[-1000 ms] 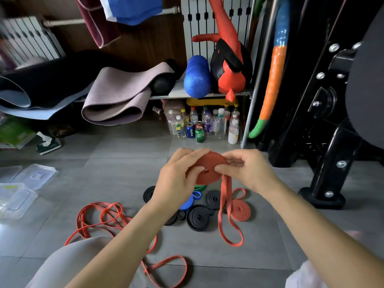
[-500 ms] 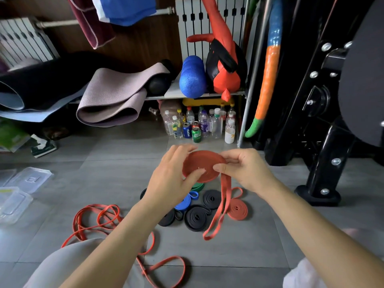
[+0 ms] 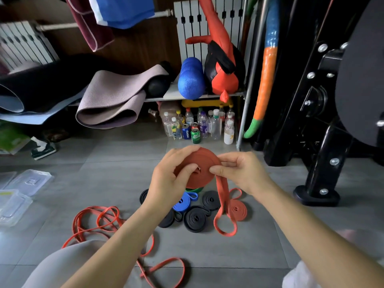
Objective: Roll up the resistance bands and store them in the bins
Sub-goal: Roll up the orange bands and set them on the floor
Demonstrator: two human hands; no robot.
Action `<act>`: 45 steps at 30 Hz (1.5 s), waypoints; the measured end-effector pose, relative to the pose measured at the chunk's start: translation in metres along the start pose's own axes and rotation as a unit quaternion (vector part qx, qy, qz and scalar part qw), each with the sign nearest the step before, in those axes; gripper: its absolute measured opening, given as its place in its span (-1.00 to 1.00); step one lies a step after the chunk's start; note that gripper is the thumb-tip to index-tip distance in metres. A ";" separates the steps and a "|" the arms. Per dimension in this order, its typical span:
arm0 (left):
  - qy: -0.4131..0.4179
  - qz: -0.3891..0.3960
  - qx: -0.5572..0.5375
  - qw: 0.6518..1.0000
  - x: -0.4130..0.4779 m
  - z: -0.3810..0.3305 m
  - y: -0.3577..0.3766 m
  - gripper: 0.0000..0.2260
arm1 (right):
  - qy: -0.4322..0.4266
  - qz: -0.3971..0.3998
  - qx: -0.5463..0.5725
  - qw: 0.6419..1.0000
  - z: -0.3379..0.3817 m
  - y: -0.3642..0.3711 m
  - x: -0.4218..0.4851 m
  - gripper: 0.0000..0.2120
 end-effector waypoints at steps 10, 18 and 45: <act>-0.129 0.063 -0.057 0.988 0.001 0.021 0.006 -0.70 | -0.012 0.011 -0.176 0.984 -0.004 -0.003 -0.005 -0.78; -0.077 0.130 0.106 0.983 -0.006 0.017 0.012 -0.92 | -0.035 0.025 -0.217 0.975 0.001 0.004 -0.008 -0.76; -0.085 0.030 -0.012 0.996 -0.001 0.010 -0.003 -0.55 | -0.033 -0.005 -0.089 0.996 0.007 -0.009 -0.004 -0.76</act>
Point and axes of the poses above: each hand's wrist, its own x-axis towards the middle knuckle, its own y-axis out of the palm, z = x × y, the point moved 6 cm from there along x, towards the middle knuckle, and after that the axes turned 3 degrees about -z, right-handed, at the moved point
